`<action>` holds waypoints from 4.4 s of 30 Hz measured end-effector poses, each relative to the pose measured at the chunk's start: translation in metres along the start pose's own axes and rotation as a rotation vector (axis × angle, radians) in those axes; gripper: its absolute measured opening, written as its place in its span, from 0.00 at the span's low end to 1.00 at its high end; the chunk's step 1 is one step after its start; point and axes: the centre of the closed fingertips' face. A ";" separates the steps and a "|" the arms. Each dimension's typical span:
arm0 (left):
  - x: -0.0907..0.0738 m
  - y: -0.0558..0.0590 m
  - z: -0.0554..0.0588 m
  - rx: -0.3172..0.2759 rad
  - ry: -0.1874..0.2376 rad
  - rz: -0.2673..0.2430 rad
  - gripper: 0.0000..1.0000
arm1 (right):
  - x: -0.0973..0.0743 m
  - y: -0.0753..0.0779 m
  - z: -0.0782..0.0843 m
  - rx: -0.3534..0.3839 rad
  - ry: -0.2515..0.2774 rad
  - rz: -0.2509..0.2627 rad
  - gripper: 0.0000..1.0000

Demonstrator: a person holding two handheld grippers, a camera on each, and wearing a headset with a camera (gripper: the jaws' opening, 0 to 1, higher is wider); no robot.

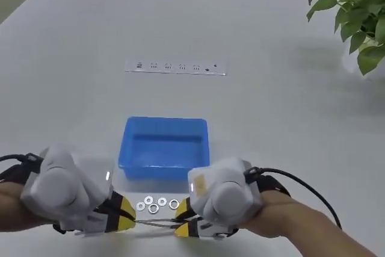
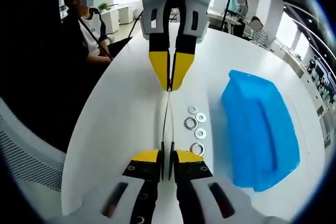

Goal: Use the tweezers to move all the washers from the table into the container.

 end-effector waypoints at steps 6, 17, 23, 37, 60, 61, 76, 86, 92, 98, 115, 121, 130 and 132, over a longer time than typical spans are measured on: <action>-0.006 -0.001 -0.009 0.020 0.013 -0.007 0.06 | -0.003 0.000 0.000 0.006 0.003 0.015 0.11; -0.021 -0.004 -0.036 0.058 0.043 -0.014 0.06 | -0.011 0.003 -0.007 0.016 0.033 0.047 0.09; -0.030 -0.004 -0.050 0.079 0.065 -0.022 0.06 | -0.014 0.005 -0.015 0.035 0.066 0.062 0.10; -0.035 -0.002 -0.069 0.105 0.124 -0.027 0.06 | -0.011 0.005 -0.024 0.032 0.094 0.080 0.10; -0.022 0.001 -0.095 0.120 0.184 -0.018 0.06 | -0.010 0.007 -0.026 0.099 0.153 0.111 0.12; -0.022 0.001 -0.096 0.120 0.187 -0.017 0.06 | -0.011 0.007 -0.027 0.102 0.155 0.112 0.12; -0.015 -0.001 -0.100 0.106 0.210 0.005 0.06 | -0.012 0.006 -0.025 0.119 0.173 0.113 0.10; -0.015 -0.002 -0.097 0.096 0.215 0.008 0.06 | -0.013 0.006 -0.025 0.116 0.173 0.116 0.11; -0.018 -0.004 -0.093 0.100 0.206 0.004 0.06 | -0.014 0.007 -0.024 0.120 0.172 0.121 0.12; -0.021 -0.007 -0.092 0.107 0.203 0.001 0.06 | -0.016 0.010 -0.025 0.121 0.177 0.132 0.12; -0.017 -0.014 -0.100 0.138 0.199 0.005 0.06 | -0.023 0.017 -0.020 0.134 0.177 0.160 0.13; -0.014 -0.015 -0.101 0.146 0.194 0.011 0.06 | -0.024 0.019 -0.017 0.142 0.175 0.164 0.13; -0.010 -0.016 -0.101 0.150 0.185 0.021 0.06 | -0.021 0.020 -0.014 0.154 0.174 0.164 0.13; -0.009 -0.016 -0.101 0.148 0.184 0.024 0.06 | -0.021 0.020 -0.013 0.154 0.173 0.163 0.13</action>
Point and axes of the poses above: the centre of the closed fingertips' face, and the gripper's own axes: x roughly forward along the fingers, y roughly to its right, z roughly out of its underside
